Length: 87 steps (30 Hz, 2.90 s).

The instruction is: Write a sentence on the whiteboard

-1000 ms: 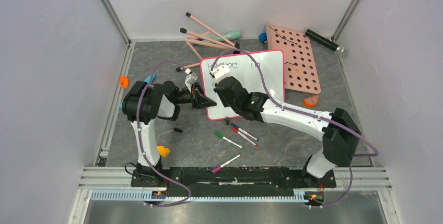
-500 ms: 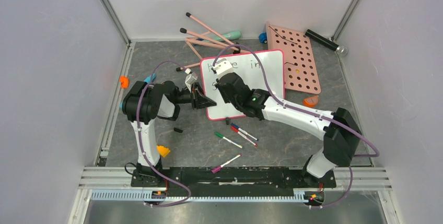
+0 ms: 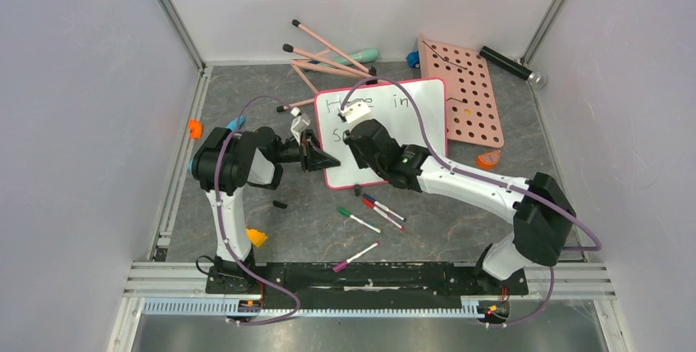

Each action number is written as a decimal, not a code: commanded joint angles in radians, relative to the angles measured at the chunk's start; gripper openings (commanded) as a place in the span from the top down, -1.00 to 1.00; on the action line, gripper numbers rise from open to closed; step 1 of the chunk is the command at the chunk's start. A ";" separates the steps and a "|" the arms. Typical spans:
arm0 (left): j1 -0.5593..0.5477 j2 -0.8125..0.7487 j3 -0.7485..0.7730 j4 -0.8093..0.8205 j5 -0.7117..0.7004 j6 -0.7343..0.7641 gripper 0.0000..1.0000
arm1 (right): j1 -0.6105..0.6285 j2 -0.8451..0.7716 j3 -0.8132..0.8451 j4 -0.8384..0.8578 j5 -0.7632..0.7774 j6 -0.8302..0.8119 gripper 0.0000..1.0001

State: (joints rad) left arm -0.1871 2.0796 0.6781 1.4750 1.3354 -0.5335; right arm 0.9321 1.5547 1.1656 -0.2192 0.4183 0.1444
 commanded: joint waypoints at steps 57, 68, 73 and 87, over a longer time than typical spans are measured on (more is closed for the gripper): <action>-0.012 0.025 0.019 0.082 0.079 0.076 0.58 | -0.058 -0.113 -0.002 -0.015 -0.042 -0.048 1.00; -0.012 0.025 0.017 0.082 0.077 0.079 0.58 | -0.068 -0.125 0.001 -0.027 0.042 -0.064 1.00; -0.012 0.025 0.017 0.082 0.077 0.079 0.58 | -0.073 -0.103 0.018 -0.023 0.046 -0.065 1.00; -0.012 0.026 0.019 0.082 0.077 0.076 0.59 | -0.074 -0.056 0.047 -0.002 -0.017 -0.083 1.00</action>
State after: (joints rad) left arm -0.1875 2.0853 0.6884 1.4761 1.3460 -0.5415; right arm 0.8608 1.4956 1.1812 -0.2535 0.4393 0.0780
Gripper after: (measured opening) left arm 0.259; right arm 0.113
